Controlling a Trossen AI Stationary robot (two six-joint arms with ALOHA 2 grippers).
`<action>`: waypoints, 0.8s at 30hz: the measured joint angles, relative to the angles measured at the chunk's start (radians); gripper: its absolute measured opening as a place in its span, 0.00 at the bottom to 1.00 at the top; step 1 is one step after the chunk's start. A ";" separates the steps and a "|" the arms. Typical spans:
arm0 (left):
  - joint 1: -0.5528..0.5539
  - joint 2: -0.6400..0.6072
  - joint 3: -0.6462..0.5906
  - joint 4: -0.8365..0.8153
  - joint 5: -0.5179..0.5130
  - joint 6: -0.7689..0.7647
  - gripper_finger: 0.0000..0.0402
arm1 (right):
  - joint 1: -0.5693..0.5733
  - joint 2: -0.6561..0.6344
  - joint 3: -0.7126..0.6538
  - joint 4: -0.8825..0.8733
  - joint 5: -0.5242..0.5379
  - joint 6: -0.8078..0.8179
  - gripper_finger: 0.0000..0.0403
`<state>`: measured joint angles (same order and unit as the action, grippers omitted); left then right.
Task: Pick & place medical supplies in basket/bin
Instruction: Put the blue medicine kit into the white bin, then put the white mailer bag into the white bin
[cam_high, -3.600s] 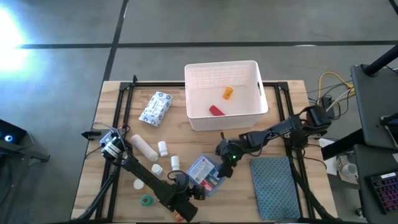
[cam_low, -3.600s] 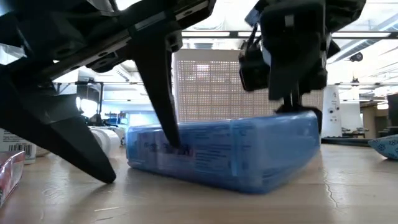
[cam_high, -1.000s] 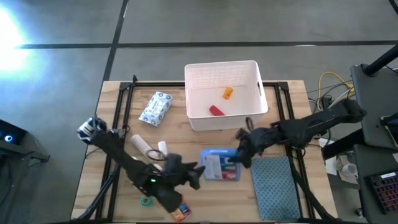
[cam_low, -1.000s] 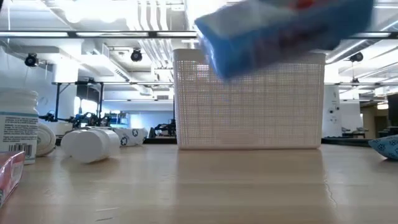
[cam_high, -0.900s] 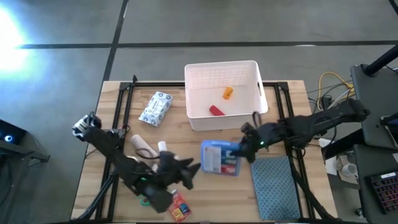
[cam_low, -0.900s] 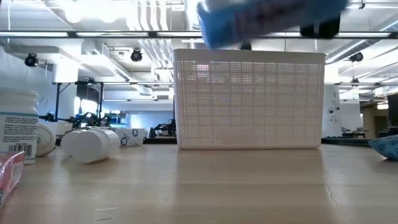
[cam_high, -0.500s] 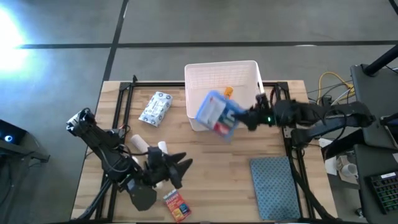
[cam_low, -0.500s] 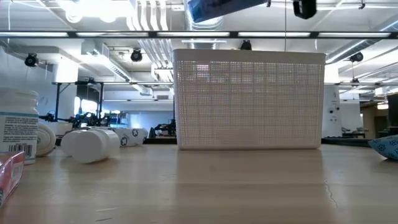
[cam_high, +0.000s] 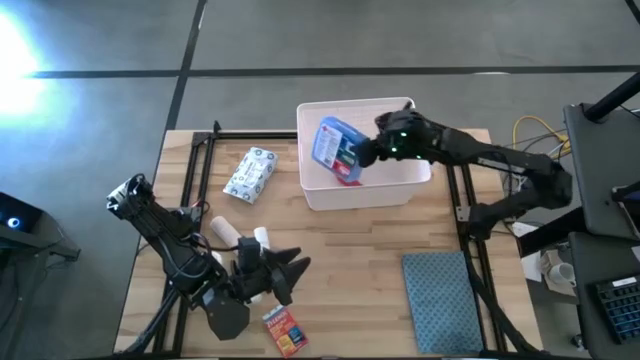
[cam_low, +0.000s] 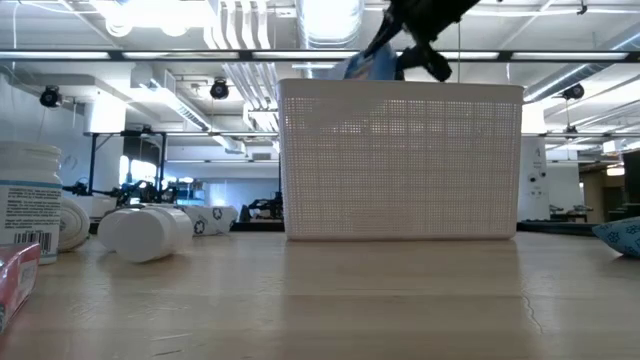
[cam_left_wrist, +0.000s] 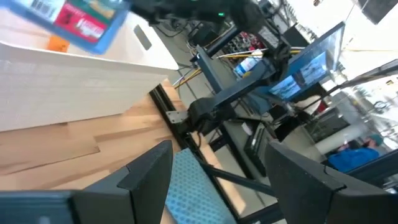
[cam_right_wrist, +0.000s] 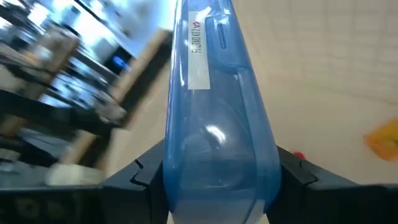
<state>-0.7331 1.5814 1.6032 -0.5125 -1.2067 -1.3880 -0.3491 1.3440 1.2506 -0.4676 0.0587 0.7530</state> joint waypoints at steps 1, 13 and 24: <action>-0.002 0.000 0.000 0.009 0.000 0.000 0.58 | -0.006 0.020 0.012 -0.030 0.000 -0.012 0.43; -0.008 0.000 0.000 0.016 0.000 0.002 0.58 | -0.017 0.168 0.115 -0.186 0.033 -0.192 0.50; -0.004 0.002 0.000 0.016 -0.087 0.063 0.58 | -0.002 0.066 0.171 -0.215 0.151 -0.399 0.70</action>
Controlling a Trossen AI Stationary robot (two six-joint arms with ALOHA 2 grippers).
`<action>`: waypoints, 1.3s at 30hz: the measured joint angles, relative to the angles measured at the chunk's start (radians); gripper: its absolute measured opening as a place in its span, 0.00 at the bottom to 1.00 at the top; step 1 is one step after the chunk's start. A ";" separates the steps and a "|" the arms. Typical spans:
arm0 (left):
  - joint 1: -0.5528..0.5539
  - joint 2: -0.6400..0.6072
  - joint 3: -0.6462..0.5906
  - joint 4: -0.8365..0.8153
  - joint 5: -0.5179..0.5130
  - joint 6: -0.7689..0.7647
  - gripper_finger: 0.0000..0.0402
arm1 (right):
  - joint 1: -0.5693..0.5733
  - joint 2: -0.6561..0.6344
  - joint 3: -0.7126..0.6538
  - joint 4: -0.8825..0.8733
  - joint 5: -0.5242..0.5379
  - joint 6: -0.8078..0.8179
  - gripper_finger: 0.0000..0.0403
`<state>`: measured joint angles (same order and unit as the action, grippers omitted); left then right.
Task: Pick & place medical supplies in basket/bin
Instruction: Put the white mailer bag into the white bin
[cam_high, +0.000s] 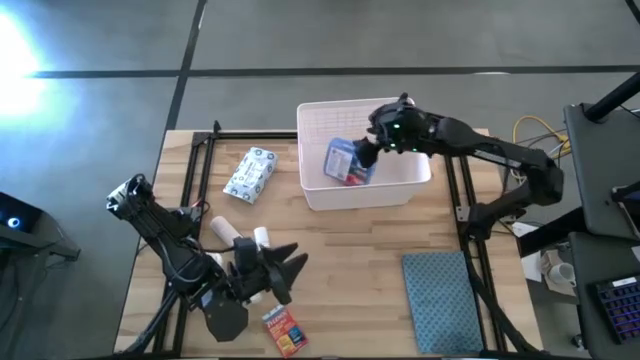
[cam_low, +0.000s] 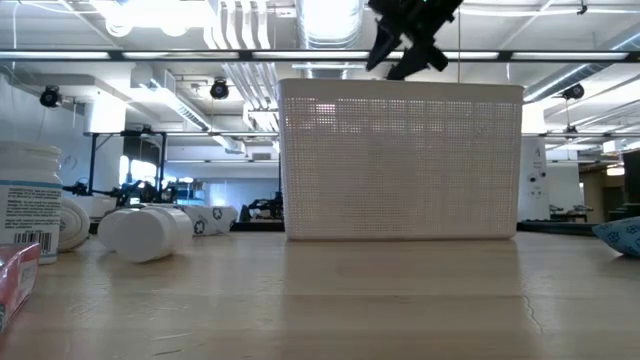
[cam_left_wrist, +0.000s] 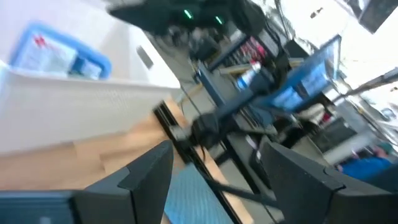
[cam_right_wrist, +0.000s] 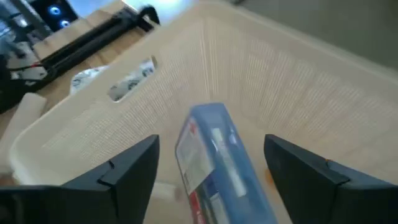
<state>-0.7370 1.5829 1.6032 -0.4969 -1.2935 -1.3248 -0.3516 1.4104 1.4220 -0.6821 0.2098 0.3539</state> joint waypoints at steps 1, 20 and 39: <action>0.009 0.000 0.000 0.000 -0.009 0.015 0.57 | 0.013 -0.021 -0.001 0.000 0.002 -0.030 0.72; 0.547 -0.085 0.000 -0.877 0.472 -0.085 0.42 | 0.182 -0.351 -0.071 -0.391 0.061 -0.091 0.88; 1.491 -0.266 -0.527 -0.424 1.140 0.646 0.42 | 0.173 -0.196 -0.155 -0.153 -0.218 -0.055 0.87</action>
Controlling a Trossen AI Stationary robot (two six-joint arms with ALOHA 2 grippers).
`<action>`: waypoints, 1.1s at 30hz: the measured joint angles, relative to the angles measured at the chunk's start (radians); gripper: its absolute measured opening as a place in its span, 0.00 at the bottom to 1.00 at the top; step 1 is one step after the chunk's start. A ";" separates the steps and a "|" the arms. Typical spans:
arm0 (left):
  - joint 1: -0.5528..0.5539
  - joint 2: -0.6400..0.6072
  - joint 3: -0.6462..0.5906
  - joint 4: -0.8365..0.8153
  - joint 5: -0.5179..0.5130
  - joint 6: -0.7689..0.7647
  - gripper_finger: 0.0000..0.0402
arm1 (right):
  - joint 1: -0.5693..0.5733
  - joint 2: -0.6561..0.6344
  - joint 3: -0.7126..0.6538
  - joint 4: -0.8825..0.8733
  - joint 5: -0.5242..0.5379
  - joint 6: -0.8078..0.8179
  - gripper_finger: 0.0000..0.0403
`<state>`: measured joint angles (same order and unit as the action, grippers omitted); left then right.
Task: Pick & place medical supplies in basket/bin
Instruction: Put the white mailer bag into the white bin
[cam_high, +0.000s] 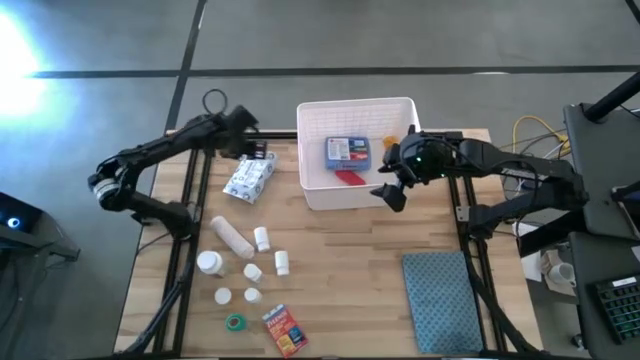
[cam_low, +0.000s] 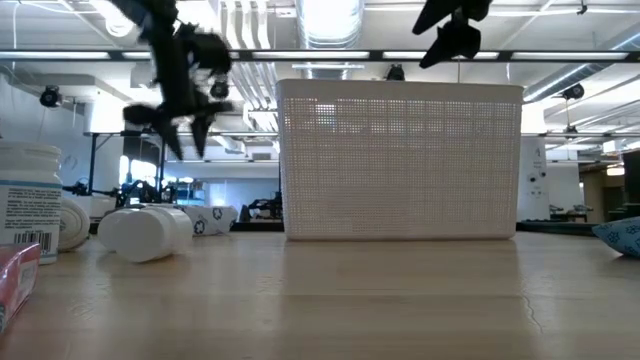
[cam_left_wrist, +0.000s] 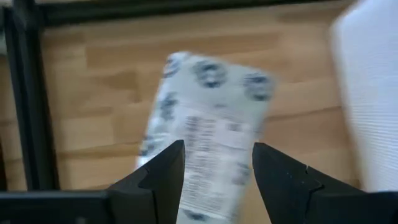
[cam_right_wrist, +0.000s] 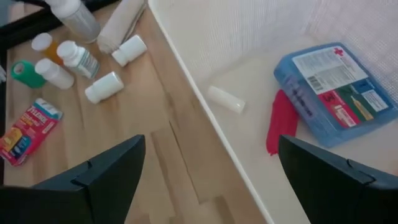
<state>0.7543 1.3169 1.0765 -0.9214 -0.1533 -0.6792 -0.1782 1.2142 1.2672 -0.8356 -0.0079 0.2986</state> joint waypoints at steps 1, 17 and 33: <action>0.051 -0.009 -0.035 0.016 0.042 0.030 0.42 | -0.003 0.002 0.005 0.002 -0.001 0.001 0.87; 0.300 -0.054 -0.420 0.376 0.260 0.075 0.42 | -0.078 0.011 0.021 0.009 -0.007 0.064 0.87; 0.252 -0.060 -0.475 0.429 0.338 -0.032 0.42 | -0.088 0.011 0.021 0.012 -0.053 0.100 0.87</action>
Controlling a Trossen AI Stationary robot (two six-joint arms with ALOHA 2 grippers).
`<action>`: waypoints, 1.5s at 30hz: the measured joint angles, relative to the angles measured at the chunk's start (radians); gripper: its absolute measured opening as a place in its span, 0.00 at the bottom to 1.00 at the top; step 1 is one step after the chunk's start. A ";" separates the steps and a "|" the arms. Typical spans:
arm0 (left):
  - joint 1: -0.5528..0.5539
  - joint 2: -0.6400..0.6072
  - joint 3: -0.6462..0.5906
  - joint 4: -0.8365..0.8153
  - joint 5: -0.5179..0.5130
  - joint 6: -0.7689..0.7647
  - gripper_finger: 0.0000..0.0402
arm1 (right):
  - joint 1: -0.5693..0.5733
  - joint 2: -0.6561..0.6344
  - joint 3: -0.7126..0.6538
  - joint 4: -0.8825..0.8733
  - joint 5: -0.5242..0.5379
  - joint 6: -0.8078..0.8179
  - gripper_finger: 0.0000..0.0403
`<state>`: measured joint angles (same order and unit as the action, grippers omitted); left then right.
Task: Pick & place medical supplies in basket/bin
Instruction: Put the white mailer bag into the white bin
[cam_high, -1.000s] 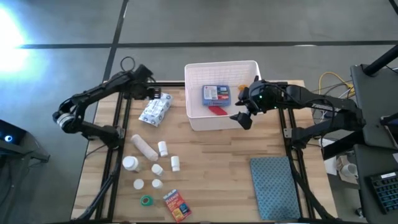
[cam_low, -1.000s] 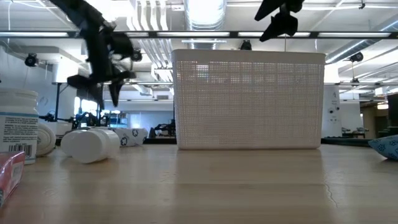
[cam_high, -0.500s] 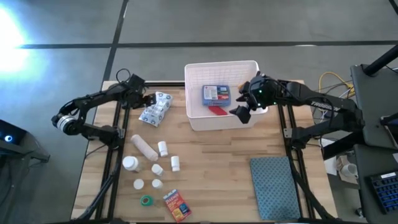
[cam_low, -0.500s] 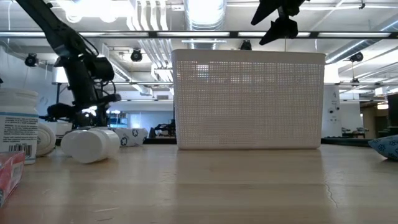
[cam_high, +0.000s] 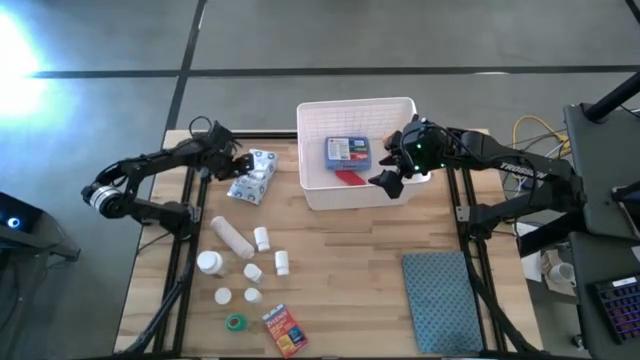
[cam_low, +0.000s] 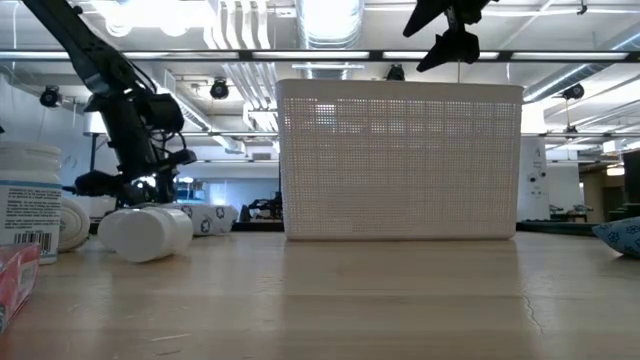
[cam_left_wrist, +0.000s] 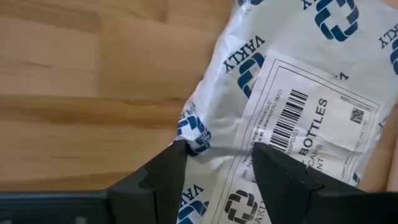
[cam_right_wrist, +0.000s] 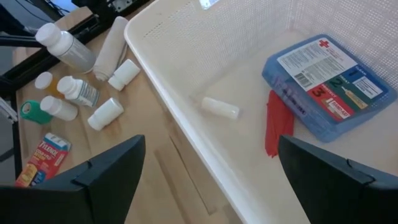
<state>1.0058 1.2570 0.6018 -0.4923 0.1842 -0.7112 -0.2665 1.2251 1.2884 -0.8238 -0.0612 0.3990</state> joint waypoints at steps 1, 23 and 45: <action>-0.016 -0.001 -0.012 0.018 0.000 -0.017 0.42 | 0.000 0.000 0.000 0.000 0.000 0.001 0.87; -0.536 0.003 -0.036 0.163 -0.005 -0.322 0.42 | 0.020 -0.001 0.000 0.000 -0.228 0.013 0.87; -1.179 0.341 0.128 0.451 -0.408 -0.896 0.42 | 0.178 -0.006 0.000 -0.036 -0.227 -0.030 0.87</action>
<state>-0.1733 1.5984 0.7298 -0.0413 -0.2235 -1.6076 -0.0884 1.2194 1.2888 -0.8596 -0.2884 0.3687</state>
